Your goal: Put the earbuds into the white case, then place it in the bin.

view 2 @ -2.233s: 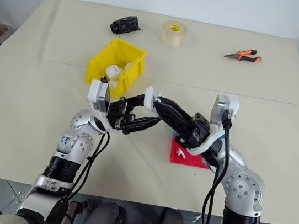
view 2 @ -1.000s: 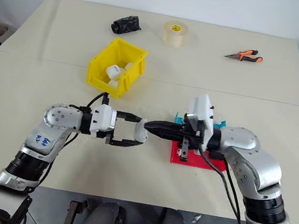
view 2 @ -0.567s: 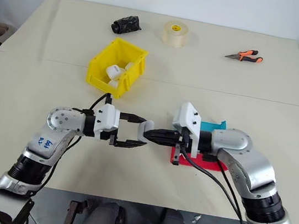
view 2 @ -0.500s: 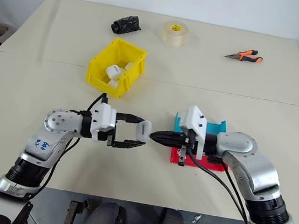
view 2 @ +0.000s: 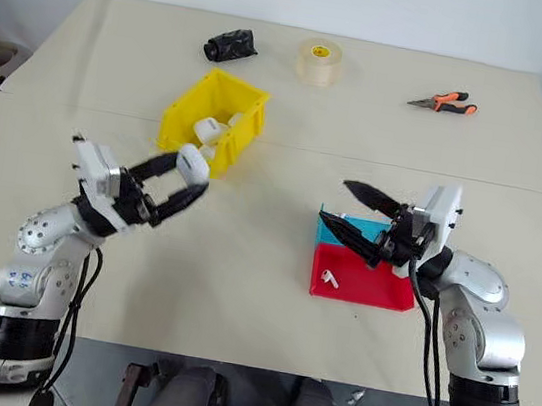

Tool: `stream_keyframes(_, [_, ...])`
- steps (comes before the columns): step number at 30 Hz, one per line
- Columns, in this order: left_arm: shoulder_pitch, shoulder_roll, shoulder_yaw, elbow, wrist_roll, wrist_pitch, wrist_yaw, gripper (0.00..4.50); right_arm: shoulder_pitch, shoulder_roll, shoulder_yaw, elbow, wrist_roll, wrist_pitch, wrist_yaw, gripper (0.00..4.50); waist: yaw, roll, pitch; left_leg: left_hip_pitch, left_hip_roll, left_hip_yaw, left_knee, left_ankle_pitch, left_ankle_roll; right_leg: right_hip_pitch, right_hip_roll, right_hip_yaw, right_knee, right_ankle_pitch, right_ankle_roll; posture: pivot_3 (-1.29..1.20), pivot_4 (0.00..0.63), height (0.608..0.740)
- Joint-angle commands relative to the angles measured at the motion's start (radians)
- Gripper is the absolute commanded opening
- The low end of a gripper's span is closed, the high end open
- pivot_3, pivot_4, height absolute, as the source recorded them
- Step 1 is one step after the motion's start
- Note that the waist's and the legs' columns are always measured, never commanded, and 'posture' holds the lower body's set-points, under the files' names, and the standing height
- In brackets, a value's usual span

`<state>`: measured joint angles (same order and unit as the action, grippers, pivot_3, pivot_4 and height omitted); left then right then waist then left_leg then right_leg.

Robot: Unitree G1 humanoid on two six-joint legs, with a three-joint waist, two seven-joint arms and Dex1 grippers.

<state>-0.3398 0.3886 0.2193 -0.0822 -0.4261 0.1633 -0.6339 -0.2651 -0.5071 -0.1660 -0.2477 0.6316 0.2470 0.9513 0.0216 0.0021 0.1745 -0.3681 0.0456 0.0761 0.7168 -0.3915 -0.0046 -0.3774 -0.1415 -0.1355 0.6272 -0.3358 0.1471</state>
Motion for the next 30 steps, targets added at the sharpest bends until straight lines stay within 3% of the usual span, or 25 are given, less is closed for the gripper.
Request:
stream_keyframes(1, [-0.171,0.015,0.021,0.149,0.069,-0.015,0.118,2.97,0.007,0.016,-0.003,-0.031,-0.033,-0.058,-0.03,4.47,0.007,0.0,0.0,0.0,0.0,-0.001,0.0,0.0,0.0,0.0,0.0,0.0,0.0,0.0,0.0,0.0,0.15,0.74])
stream_keyframes(8, [-0.459,0.026,-0.021,0.571,0.156,-0.115,0.109,2.97,-0.012,0.03,0.022,-0.02,-0.059,-0.078,-0.051,4.47,0.0,0.0,0.0,0.0,-0.001,0.001,-0.002,0.0,0.0,-0.001,0.001,-0.002,0.0,0.0,0.0,0.0,0.15,0.74])
stream_keyframes(12, [-0.543,0.022,-0.038,0.743,0.186,-0.154,0.086,2.97,-0.014,0.039,0.03,-0.031,-0.064,-0.081,-0.068,4.47,-0.002,0.0,0.0,0.0,-0.001,0.002,-0.002,0.0,0.0,-0.001,0.001,-0.002,0.0,0.0,0.0,0.0,0.15,0.74])
stream_keyframes(14, [-0.545,0.015,-0.047,0.753,0.168,-0.136,0.032,3.58,-0.009,0.044,0.035,-0.042,-0.063,-0.079,-0.075,4.5,-0.005,0.0,0.0,0.0,-0.001,0.002,-0.003,0.0,0.0,-0.001,0.001,-0.002,0.0,0.0,0.0,0.0,0.15,0.74])
stream_keyframes(17, [-0.519,0.022,-0.053,0.723,0.167,-0.113,0.001,4.47,-0.006,0.049,0.04,-0.044,-0.065,-0.08,-0.078,4.5,-0.013,0.0,0.0,0.0,-0.001,0.002,-0.003,0.0,0.0,-0.002,0.001,-0.002,0.0,0.0,0.0,0.0,0.15,0.74])
stream_keyframes(24, [-0.339,0.089,-0.022,0.489,0.073,-0.056,-0.159,4.49,-0.011,0.041,0.049,-0.021,-0.062,-0.077,-0.048,4.5,-0.033,0.0,0.0,0.0,-0.001,0.002,-0.003,0.0,0.0,-0.002,0.001,-0.001,0.001,0.0,0.0,0.0,0.15,0.74])
stream_keyframes(30, [-0.013,0.228,-0.018,0.156,0.0,-0.126,-0.432,4.49,-0.013,-0.044,0.053,0.044,-0.062,-0.06,0.079,4.5,-0.049,0.0,0.0,0.001,0.0,0.002,-0.003,0.0,0.0,-0.002,0.001,0.0,0.001,0.0,0.0,0.0,0.15,0.74])
